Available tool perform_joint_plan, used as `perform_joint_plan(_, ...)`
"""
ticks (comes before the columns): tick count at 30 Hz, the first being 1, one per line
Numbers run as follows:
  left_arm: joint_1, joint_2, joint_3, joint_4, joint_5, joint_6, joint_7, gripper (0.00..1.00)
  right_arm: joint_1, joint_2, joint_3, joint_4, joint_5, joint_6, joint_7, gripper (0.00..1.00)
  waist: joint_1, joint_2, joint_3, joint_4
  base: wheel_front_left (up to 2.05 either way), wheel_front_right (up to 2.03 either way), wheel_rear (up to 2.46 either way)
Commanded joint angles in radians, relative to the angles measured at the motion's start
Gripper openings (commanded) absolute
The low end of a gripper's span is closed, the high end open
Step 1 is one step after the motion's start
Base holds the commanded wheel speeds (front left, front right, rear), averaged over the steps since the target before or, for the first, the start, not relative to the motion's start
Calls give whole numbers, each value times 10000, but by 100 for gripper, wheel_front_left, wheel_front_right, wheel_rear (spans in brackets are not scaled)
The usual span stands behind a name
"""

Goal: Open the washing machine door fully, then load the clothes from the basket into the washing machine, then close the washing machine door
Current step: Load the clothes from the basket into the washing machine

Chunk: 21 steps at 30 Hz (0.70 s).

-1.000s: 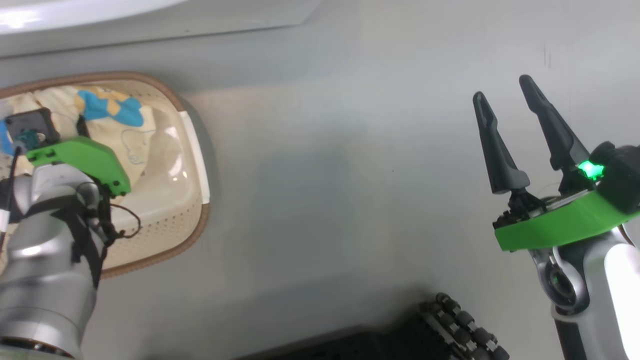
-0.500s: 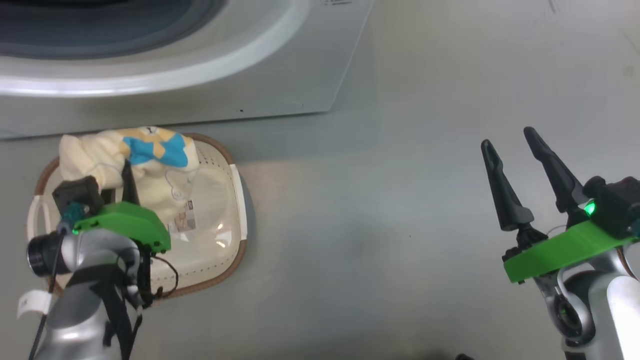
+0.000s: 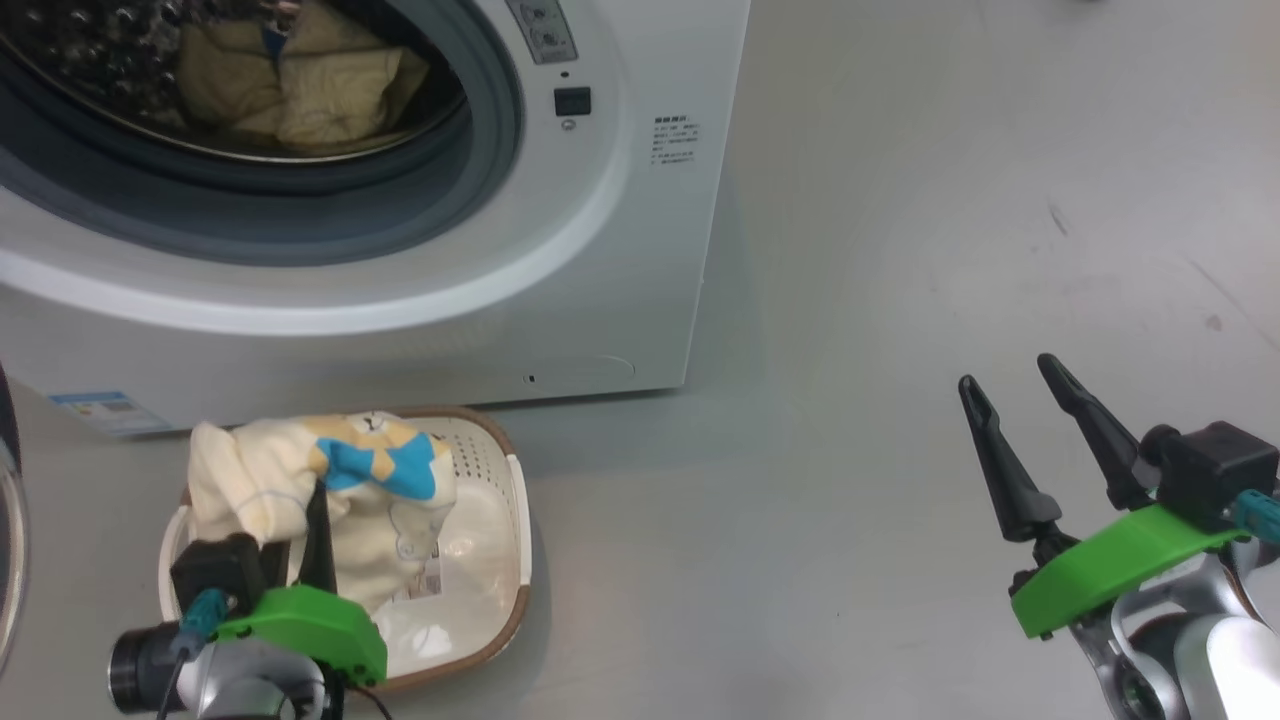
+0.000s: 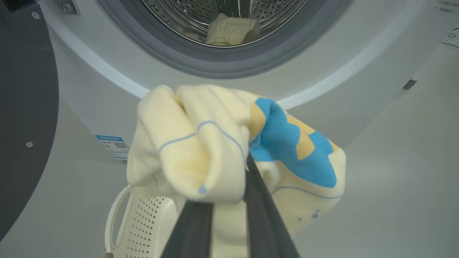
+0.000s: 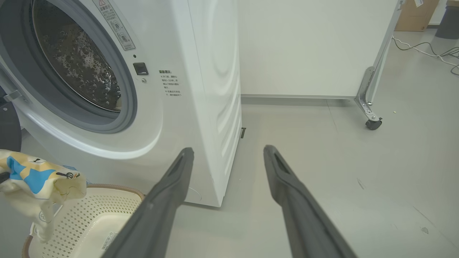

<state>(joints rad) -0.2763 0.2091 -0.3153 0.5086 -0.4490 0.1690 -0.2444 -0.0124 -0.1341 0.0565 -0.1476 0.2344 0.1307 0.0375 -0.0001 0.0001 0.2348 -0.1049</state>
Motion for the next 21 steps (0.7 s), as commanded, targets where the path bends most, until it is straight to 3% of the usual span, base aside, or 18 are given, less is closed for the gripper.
perform_joint_plan(1,83,365,247,-582,95,85,47,0,45,-235,76,-304,-78,0,74,100,1,-1,-784,148,0,0,0)
perform_joint_plan(11,1529,583,-14,-2275,64,492,854,0,650,-361,119,-411,-84,0,433,100,1,-1,-1912,534,0,0,0)
perform_joint_plan(21,2015,801,-69,-2932,32,694,1229,0,906,-273,230,-487,-61,0,571,100,1,-1,-2167,575,0,0,0)
